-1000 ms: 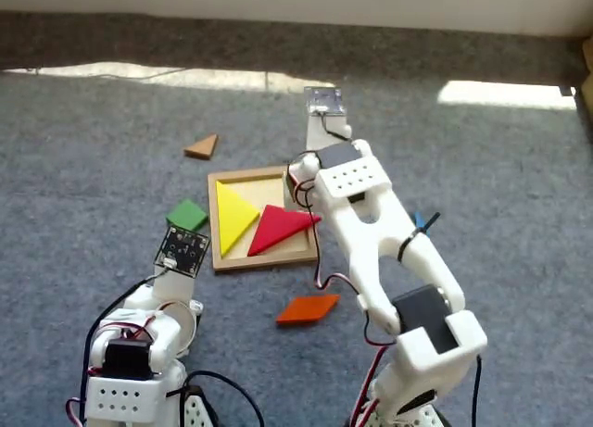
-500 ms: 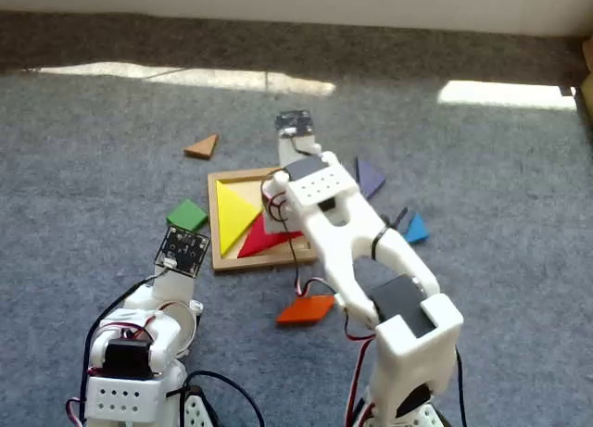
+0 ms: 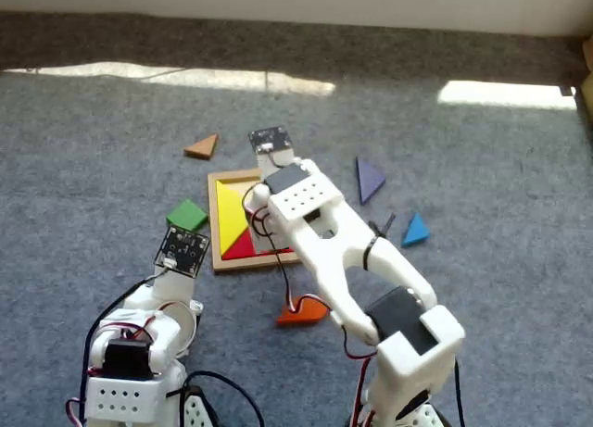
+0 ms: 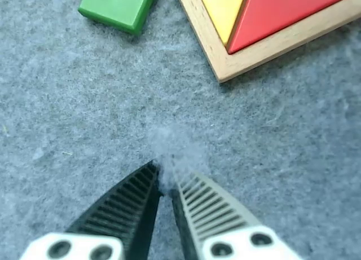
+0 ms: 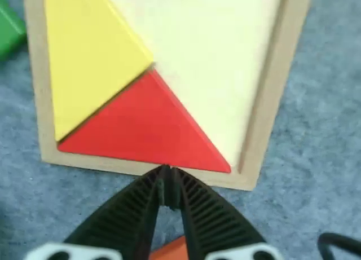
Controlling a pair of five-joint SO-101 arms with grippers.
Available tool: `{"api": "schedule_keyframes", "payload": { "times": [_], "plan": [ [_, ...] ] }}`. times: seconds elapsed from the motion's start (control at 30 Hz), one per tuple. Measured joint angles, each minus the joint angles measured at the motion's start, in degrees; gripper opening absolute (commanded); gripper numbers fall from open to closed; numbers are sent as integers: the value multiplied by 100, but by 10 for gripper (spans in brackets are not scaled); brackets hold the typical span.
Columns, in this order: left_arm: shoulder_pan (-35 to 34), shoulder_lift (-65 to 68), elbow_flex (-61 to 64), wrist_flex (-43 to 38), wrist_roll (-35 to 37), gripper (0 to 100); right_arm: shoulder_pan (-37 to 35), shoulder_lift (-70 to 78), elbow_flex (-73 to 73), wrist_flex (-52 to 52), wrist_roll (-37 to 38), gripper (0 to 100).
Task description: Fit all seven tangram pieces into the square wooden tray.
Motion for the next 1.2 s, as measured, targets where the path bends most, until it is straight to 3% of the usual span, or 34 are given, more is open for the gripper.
{"api": "schedule_keyframes", "payload": {
  "times": [0.27,0.53,0.87,0.97,1.07,1.2],
  "plan": [
    [0,0,0,0,0,5,985,-1336,0,18,44,4],
    [0,0,0,0,0,5,1943,-1512,149,26,1591,7],
    [0,0,0,0,0,5,1899,-1512,387,993,1459,15],
    [0,0,0,0,0,5,1855,-1538,387,1275,1477,87],
    [0,0,0,0,0,5,1503,-1767,448,1538,1714,150],
    [0,0,0,0,0,5,826,-2470,1134,1635,1855,163]
  ]
}}
